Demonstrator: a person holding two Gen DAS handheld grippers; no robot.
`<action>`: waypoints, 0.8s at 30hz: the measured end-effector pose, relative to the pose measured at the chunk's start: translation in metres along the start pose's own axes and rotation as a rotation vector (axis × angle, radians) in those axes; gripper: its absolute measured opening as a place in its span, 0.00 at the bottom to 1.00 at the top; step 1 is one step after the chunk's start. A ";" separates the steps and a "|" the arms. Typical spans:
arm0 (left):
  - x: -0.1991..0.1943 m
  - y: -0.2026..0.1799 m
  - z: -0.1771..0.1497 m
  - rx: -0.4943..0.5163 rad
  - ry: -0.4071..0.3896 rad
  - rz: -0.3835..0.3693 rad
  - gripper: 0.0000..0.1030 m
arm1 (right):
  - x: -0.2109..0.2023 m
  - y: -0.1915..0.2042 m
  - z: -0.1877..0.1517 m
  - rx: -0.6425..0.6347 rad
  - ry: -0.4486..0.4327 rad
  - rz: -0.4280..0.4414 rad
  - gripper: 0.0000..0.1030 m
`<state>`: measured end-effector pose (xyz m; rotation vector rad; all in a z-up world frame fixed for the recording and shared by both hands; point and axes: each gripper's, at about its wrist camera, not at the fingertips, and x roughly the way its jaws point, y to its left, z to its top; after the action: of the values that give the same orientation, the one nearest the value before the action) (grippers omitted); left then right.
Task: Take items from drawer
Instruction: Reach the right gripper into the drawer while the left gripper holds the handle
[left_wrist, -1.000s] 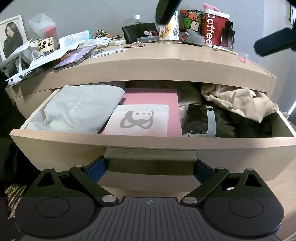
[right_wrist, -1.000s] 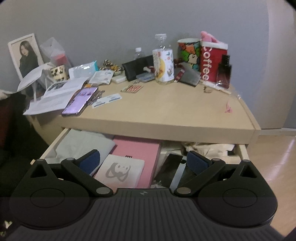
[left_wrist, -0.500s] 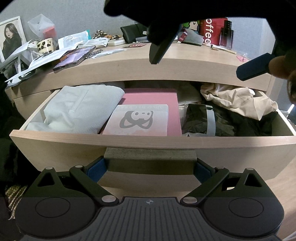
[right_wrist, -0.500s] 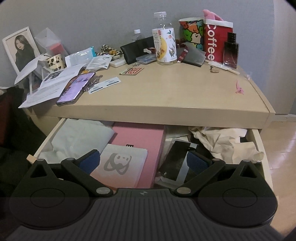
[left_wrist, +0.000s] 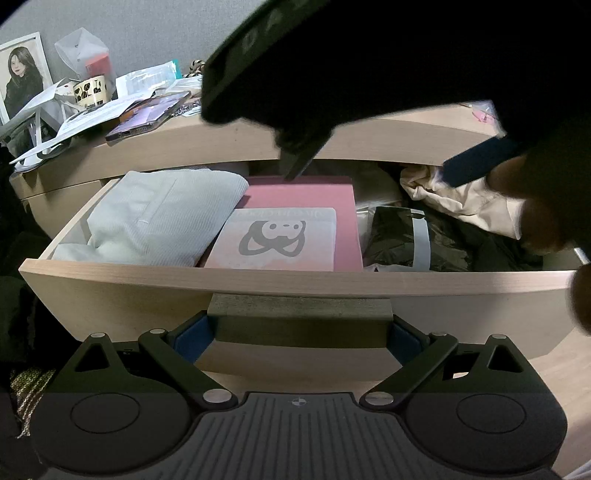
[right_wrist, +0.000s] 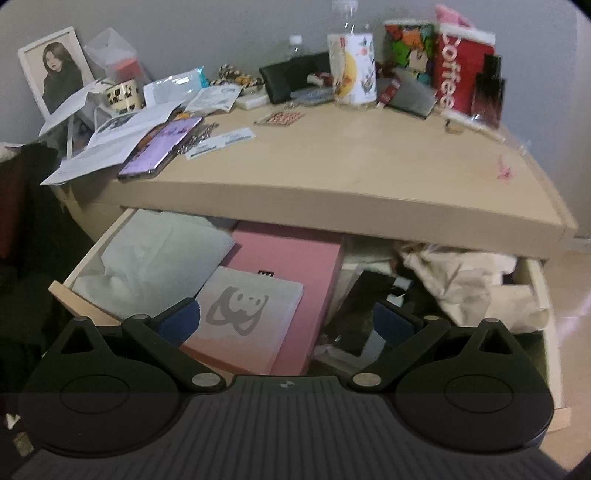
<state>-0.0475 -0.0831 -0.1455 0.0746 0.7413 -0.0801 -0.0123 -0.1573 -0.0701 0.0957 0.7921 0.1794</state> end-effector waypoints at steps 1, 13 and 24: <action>0.000 0.000 0.000 0.000 0.000 0.000 0.95 | 0.005 -0.001 0.000 -0.006 0.012 0.022 1.00; 0.000 -0.001 0.000 0.000 0.002 0.001 0.95 | 0.059 -0.019 0.016 -0.079 0.147 0.212 1.00; 0.001 -0.001 0.000 -0.001 0.000 -0.002 0.95 | 0.073 -0.024 0.012 -0.037 0.171 0.253 1.00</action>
<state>-0.0473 -0.0840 -0.1460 0.0733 0.7416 -0.0820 0.0490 -0.1667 -0.1165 0.1465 0.9462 0.4460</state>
